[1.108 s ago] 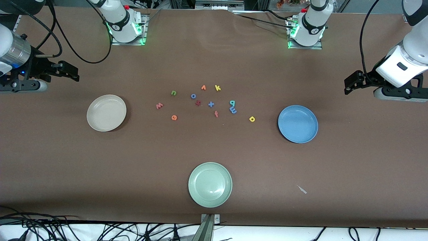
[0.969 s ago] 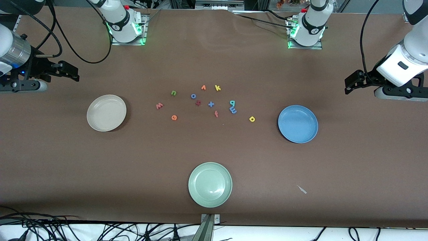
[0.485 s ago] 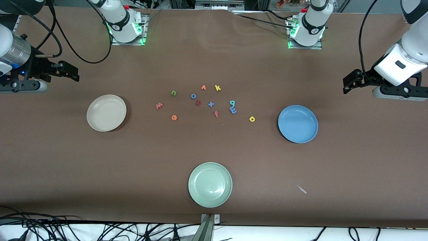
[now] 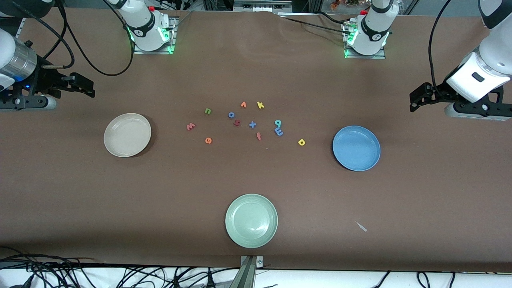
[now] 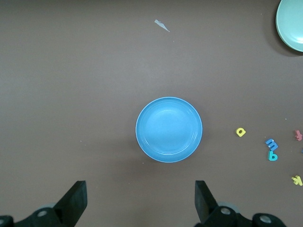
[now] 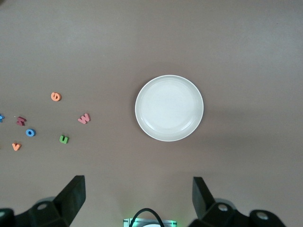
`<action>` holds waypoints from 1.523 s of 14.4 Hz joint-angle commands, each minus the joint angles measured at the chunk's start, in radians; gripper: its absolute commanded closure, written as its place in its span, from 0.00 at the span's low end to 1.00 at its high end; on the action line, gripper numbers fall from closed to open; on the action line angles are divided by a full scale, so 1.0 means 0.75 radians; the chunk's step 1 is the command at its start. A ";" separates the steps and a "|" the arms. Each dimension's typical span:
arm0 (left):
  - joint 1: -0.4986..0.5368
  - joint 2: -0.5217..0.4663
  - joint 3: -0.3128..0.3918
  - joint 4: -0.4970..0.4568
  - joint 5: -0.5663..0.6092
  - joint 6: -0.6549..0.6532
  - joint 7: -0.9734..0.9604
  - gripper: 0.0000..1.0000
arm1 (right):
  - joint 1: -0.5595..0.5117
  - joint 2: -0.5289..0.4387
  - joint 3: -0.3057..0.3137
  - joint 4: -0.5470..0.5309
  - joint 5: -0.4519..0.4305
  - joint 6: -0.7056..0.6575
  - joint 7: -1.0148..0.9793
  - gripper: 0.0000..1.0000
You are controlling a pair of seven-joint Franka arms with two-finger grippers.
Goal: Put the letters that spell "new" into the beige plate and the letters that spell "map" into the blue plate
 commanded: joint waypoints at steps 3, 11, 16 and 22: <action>-0.003 -0.019 0.000 -0.012 0.006 -0.009 0.022 0.00 | -0.007 0.009 0.006 0.025 0.002 -0.012 0.007 0.00; 0.003 -0.011 -0.012 -0.012 0.004 -0.015 0.020 0.00 | -0.007 0.008 0.006 0.025 0.002 -0.012 0.007 0.00; 0.003 0.030 -0.014 0.004 0.004 -0.011 0.012 0.00 | -0.007 0.009 0.006 0.025 0.002 -0.012 0.007 0.00; -0.009 0.054 -0.045 0.029 0.004 -0.013 0.004 0.00 | -0.007 0.009 0.006 0.025 0.002 -0.012 0.007 0.00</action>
